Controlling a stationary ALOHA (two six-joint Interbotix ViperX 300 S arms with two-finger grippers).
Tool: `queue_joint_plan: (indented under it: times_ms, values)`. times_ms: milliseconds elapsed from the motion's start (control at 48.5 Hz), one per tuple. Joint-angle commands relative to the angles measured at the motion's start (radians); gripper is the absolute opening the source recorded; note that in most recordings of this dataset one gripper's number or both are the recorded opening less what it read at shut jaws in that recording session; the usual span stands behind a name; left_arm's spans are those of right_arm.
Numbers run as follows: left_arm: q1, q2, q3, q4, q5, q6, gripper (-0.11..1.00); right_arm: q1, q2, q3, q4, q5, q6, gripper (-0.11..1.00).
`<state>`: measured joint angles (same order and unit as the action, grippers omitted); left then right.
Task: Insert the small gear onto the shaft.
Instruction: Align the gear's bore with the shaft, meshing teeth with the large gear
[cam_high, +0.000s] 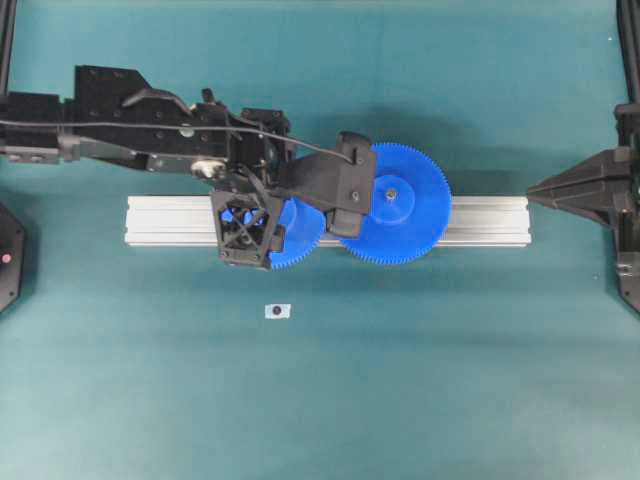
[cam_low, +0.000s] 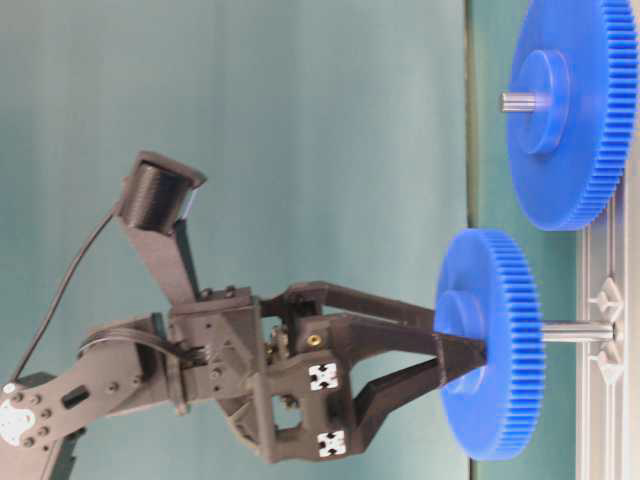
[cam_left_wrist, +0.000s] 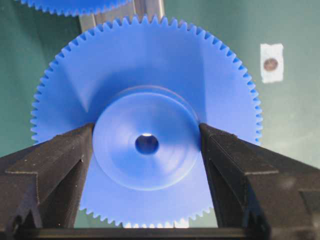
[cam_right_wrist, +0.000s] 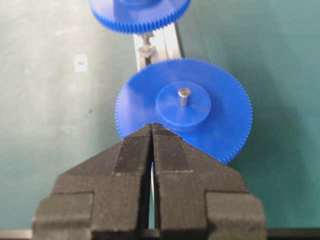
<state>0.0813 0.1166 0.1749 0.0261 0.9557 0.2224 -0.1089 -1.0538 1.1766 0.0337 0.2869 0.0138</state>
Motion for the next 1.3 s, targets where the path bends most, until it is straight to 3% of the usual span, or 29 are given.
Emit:
queue_joint_plan:
  times_ms: [0,825,1279]
  values:
    - [0.003,-0.009,-0.015,0.002,-0.015,0.002,0.72,-0.005,0.006,-0.008,0.002,-0.005,0.009,0.07]
    - [0.028,0.038,0.026,0.002,-0.043,-0.011,0.72,-0.011,0.003,-0.005,0.000,-0.005,0.009,0.06]
    - [0.046,0.026,0.028,0.002,-0.052,0.017,0.72,-0.011,0.002,-0.003,0.000,-0.005,0.009,0.06]
